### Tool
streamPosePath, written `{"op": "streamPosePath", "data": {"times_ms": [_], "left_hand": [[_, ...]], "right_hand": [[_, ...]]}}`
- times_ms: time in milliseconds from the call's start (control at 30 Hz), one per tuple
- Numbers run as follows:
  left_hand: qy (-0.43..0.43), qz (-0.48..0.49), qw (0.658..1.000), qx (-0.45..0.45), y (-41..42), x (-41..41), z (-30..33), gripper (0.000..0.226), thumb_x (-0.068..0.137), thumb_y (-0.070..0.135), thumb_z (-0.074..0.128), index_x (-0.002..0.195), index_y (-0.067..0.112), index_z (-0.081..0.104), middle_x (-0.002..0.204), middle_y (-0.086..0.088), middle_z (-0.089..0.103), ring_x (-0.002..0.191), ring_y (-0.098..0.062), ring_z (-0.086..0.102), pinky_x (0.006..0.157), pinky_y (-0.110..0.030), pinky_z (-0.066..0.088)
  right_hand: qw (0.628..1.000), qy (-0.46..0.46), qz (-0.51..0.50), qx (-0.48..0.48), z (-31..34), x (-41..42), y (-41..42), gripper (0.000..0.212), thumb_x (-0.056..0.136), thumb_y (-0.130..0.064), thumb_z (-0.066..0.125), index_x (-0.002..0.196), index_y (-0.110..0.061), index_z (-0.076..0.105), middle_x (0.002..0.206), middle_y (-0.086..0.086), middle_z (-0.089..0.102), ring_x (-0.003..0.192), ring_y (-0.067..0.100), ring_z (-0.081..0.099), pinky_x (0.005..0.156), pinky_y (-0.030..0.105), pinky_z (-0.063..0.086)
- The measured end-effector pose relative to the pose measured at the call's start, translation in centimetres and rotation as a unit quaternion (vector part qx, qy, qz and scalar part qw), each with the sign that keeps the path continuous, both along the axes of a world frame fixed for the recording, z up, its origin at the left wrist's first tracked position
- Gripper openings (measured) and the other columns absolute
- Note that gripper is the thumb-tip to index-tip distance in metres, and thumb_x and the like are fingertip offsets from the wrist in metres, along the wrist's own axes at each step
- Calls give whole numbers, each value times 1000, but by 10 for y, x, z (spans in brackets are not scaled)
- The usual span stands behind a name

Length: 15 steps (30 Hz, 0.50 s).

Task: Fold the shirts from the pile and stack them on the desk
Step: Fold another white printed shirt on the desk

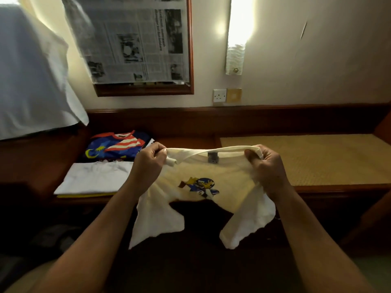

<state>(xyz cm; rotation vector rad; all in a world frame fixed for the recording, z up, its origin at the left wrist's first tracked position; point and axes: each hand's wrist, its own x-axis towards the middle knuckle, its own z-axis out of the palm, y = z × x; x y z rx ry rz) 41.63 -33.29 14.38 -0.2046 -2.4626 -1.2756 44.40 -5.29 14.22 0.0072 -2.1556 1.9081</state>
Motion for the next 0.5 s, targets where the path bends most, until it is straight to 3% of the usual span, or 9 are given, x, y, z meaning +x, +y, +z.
{"op": "streamPosePath", "data": {"times_ms": [100,167,233,300,400,500], "left_hand": [[-10,-29,999,22,-26,19,14,16,97,12,50,85,14,61,79,-5,59,73,-18,56,62,-26,45],[-62,-97,991,72,-44,28,23,9,93,24,55,96,17,60,92,-6,60,84,-20,60,66,-23,50],[-136,-167,972,92,-64,30,32,37,79,38,60,111,20,56,106,-5,57,93,-20,61,70,-24,53],[-182,-204,961,36,-82,26,37,50,73,33,64,120,21,49,112,-3,54,99,-18,59,73,-22,53],[-154,-208,963,-77,-108,14,37,31,89,10,62,116,20,50,107,-3,57,96,-13,60,73,-21,53],[-94,-188,974,-82,-132,2,31,12,98,15,51,96,20,61,87,-2,63,74,-10,61,66,-21,52]], "right_hand": [[1000,10,13,1,10,15,-19,18,96,-12,56,80,-12,64,68,4,62,57,15,55,46,25,46],[1000,18,13,4,16,18,-32,19,96,-11,56,78,-13,63,65,2,61,53,12,55,44,23,46],[999,27,11,13,23,16,-42,17,96,-13,56,80,-11,63,68,5,61,54,13,54,44,24,46],[998,38,11,41,28,9,-52,16,95,-15,57,82,-9,63,72,9,61,59,17,55,48,26,48],[995,25,13,93,31,-5,-67,13,91,-17,65,80,-9,66,79,13,65,69,22,59,62,37,51],[992,12,-2,124,34,-17,-78,19,87,-23,69,76,-8,67,72,9,63,63,16,57,59,33,48]]}}
